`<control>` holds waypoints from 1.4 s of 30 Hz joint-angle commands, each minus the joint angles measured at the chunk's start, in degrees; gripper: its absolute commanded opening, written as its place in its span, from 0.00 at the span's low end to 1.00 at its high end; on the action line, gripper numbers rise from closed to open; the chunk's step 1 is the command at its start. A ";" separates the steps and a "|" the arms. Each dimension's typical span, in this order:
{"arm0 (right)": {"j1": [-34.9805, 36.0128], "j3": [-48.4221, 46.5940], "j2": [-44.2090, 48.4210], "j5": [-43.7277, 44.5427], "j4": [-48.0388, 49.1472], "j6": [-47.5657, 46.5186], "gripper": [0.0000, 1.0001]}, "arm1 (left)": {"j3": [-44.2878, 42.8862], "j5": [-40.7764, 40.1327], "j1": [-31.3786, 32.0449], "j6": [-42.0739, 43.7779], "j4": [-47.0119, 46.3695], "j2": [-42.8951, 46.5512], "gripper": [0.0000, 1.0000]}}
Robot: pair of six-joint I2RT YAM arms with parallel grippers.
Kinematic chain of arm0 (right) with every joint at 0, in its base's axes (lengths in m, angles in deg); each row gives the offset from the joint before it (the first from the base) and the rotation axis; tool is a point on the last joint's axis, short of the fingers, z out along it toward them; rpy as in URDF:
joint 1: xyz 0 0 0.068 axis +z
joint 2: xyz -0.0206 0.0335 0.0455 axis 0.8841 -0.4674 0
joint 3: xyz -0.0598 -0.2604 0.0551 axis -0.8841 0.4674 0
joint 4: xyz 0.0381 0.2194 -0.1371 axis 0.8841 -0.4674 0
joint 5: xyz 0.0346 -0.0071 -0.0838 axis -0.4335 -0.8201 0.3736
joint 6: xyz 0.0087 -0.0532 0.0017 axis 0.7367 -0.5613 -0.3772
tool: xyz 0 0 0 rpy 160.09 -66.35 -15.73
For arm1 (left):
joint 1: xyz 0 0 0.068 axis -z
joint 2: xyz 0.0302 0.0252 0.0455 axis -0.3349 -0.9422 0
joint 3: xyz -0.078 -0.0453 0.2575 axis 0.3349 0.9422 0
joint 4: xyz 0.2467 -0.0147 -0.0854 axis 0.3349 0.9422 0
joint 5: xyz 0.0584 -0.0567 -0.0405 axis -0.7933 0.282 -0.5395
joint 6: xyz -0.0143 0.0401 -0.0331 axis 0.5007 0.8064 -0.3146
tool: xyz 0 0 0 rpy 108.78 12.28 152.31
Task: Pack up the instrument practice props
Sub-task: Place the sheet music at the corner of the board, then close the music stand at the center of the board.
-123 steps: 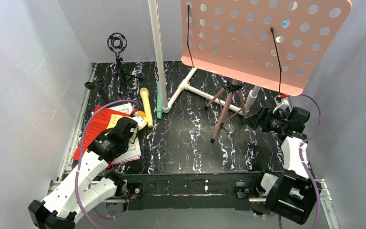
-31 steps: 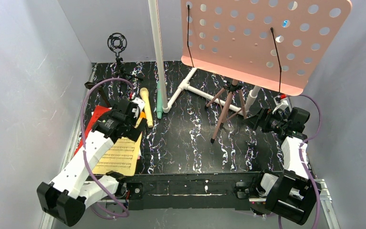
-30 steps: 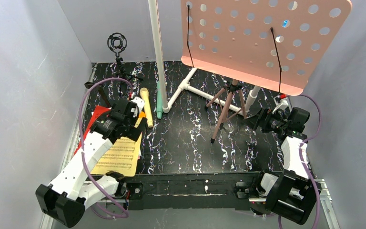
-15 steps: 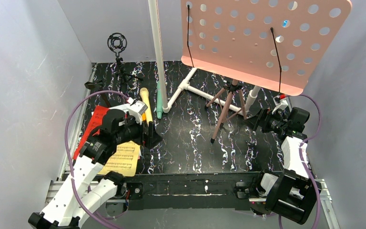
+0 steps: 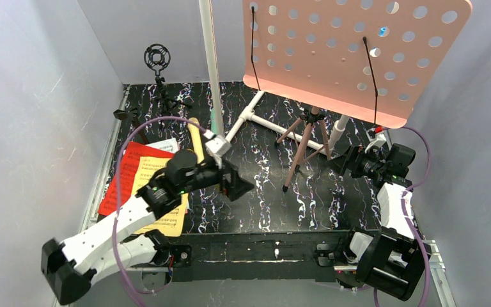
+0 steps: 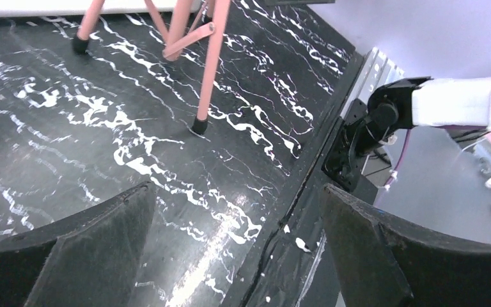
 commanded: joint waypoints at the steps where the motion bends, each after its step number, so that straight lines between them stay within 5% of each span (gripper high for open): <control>1: 0.19 -0.07 0.43 -1.34 0.81 -2.56 0.98 | -4.70 -7.80 6.62 6.06 -5.96 -9.04 0.98; 12: 0.18 -0.13 0.54 -1.97 0.81 -3.15 0.98 | -11.49 -11.86 11.42 10.55 -23.05 -29.57 0.98; 22: 0.20 -0.20 0.46 -2.26 0.86 -3.19 0.98 | -20.71 -13.66 13.61 5.36 -26.19 -43.88 0.82; 29: 0.21 -0.18 0.54 -2.24 0.81 -3.28 0.98 | -23.36 -14.26 14.13 4.74 -27.06 -46.91 0.80; 33: 0.18 -0.19 0.49 -2.43 0.90 -3.28 0.98 | -24.18 -17.15 14.21 3.25 -27.81 -48.30 0.64; 42: 0.22 -0.15 0.41 -2.38 0.81 -3.36 0.98 | -27.84 -23.43 15.15 5.19 -28.00 -51.49 0.53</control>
